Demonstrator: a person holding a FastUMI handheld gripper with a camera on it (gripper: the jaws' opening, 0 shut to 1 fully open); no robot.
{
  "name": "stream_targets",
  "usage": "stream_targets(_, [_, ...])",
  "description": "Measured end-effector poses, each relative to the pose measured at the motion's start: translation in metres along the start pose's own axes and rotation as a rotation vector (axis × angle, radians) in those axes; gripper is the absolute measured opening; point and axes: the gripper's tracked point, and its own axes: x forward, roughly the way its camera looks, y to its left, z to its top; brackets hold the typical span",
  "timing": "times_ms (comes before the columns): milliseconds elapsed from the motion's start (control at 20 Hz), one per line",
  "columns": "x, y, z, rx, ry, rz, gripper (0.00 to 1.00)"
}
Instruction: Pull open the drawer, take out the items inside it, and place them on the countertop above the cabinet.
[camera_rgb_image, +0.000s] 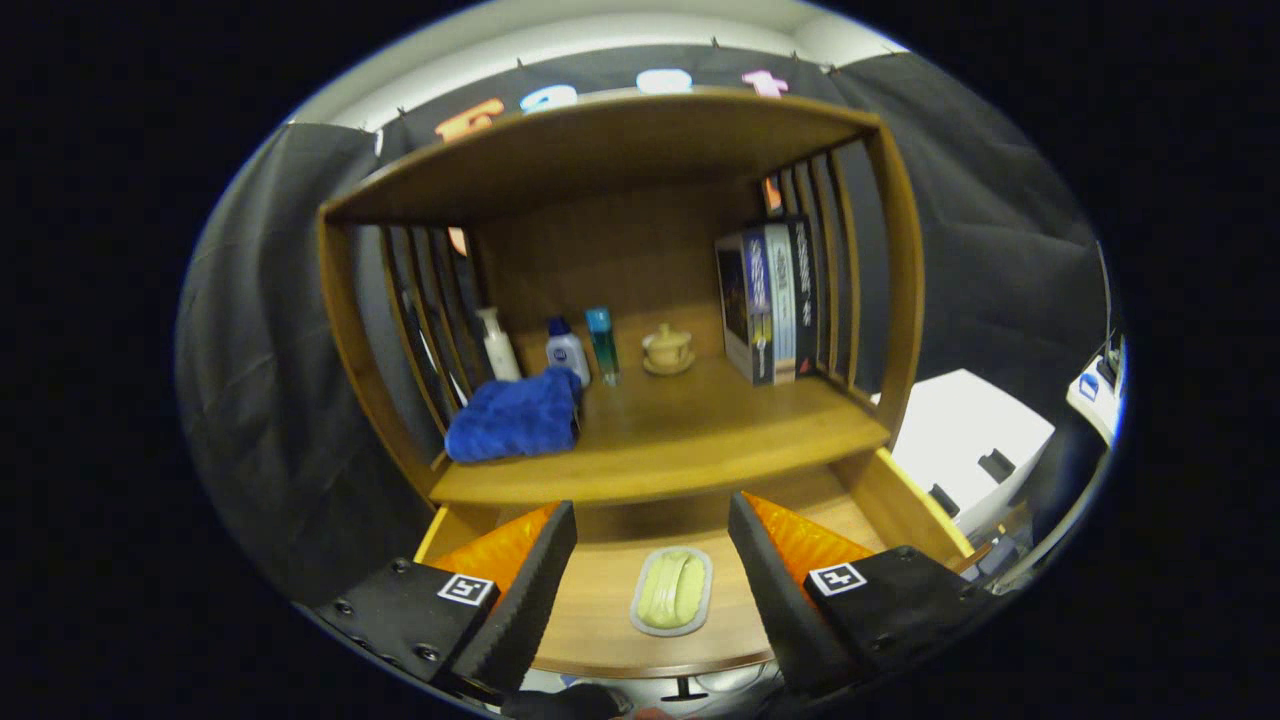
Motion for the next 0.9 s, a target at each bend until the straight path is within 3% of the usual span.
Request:
stream_targets(200, [0.046,-0.007,-0.058,-0.063,0.221,-0.049,0.98])
stream_targets(450, [0.072,-0.006,-0.109,0.015,0.417,-0.052,0.97])
stream_targets(800, [0.086,-0.019,-0.137,0.046,0.502,-0.116,0.77])
stream_targets(900, [0.088,-0.021,-0.141,0.051,0.513,-0.119,0.65])
